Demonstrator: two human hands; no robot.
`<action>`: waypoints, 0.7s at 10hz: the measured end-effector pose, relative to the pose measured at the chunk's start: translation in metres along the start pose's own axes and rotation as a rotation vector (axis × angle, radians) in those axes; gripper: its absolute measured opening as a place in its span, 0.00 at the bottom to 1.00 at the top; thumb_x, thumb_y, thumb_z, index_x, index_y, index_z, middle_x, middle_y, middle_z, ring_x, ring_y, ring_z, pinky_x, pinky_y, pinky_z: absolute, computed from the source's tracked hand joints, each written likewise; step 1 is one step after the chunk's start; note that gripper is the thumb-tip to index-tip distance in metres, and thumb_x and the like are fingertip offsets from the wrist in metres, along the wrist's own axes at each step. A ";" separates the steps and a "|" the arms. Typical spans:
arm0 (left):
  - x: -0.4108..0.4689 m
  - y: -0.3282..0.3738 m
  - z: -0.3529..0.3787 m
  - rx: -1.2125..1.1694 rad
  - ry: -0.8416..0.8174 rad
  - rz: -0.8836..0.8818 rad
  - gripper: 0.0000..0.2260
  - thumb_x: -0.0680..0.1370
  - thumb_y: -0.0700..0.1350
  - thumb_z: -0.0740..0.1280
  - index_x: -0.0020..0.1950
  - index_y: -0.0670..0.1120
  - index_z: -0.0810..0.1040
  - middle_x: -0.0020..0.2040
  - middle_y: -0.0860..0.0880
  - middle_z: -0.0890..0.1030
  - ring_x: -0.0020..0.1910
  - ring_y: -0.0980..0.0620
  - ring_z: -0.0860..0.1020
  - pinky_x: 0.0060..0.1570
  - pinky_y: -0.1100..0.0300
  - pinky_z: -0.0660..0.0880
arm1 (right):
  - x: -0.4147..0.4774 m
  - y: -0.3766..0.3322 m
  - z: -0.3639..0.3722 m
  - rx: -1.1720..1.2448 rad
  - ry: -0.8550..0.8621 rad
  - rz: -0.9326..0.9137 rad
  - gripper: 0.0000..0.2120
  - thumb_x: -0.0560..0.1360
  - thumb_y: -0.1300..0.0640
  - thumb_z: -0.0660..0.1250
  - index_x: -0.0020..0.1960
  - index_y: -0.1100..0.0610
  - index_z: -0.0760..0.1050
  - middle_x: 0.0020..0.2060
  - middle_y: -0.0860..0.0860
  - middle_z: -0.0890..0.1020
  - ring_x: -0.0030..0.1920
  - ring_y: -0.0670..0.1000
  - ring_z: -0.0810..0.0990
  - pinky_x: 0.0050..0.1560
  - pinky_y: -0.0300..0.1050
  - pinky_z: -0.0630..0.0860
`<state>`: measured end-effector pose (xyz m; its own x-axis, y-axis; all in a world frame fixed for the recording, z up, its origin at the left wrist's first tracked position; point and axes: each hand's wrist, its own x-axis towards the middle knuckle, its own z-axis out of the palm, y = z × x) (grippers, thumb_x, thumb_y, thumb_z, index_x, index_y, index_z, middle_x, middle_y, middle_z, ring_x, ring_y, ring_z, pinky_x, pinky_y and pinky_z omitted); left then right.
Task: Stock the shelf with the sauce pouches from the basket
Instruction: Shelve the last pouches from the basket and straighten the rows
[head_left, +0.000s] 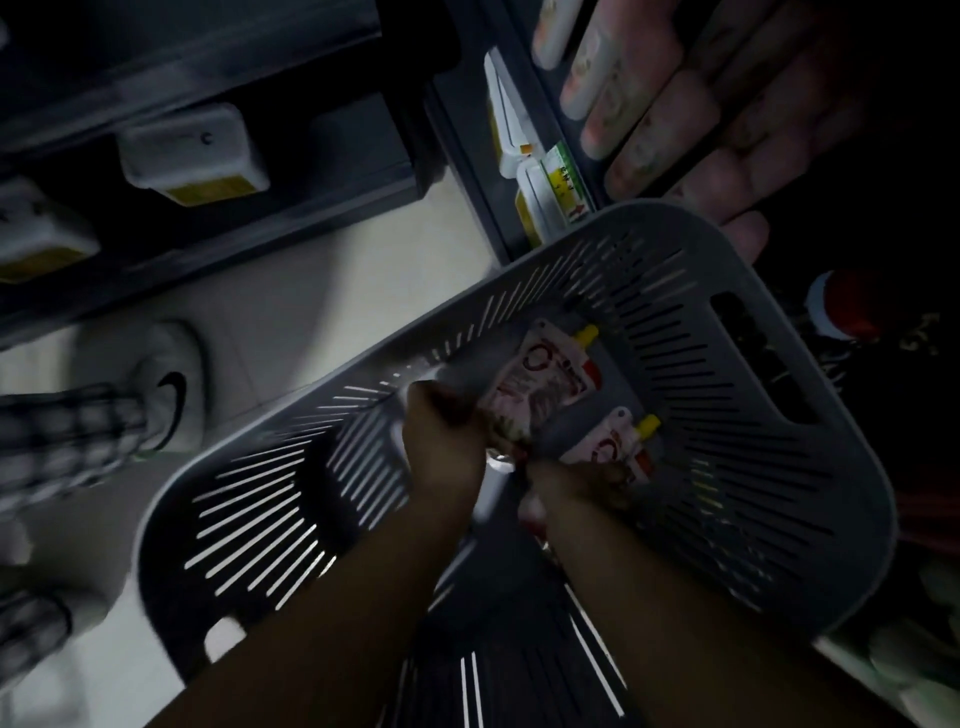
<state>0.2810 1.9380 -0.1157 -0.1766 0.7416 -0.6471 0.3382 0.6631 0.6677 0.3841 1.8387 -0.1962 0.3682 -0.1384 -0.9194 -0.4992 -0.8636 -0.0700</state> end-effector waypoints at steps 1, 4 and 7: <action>-0.008 -0.001 -0.003 0.175 -0.147 0.049 0.24 0.65 0.50 0.75 0.57 0.48 0.72 0.50 0.49 0.79 0.51 0.49 0.79 0.52 0.57 0.77 | -0.082 -0.035 0.004 0.236 -0.032 0.013 0.42 0.63 0.52 0.72 0.71 0.60 0.58 0.66 0.60 0.69 0.51 0.58 0.76 0.45 0.45 0.73; 0.001 -0.010 0.004 0.386 -0.245 0.135 0.18 0.64 0.46 0.75 0.51 0.42 0.78 0.48 0.44 0.82 0.48 0.44 0.80 0.43 0.55 0.77 | -0.096 -0.049 -0.029 0.151 0.010 -0.137 0.20 0.74 0.75 0.53 0.64 0.68 0.71 0.39 0.56 0.75 0.37 0.55 0.72 0.34 0.40 0.73; -0.014 -0.040 -0.038 1.067 -0.425 0.790 0.27 0.61 0.49 0.75 0.56 0.42 0.73 0.53 0.42 0.74 0.51 0.41 0.75 0.46 0.51 0.73 | -0.089 -0.047 -0.011 0.212 -0.154 -0.189 0.14 0.72 0.65 0.66 0.57 0.65 0.77 0.50 0.61 0.82 0.49 0.60 0.81 0.46 0.51 0.79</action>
<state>0.2348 1.9046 -0.1191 0.6150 0.6644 -0.4246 0.7829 -0.4504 0.4292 0.3835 1.8866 -0.1073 0.3547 0.1041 -0.9292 -0.5914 -0.7447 -0.3092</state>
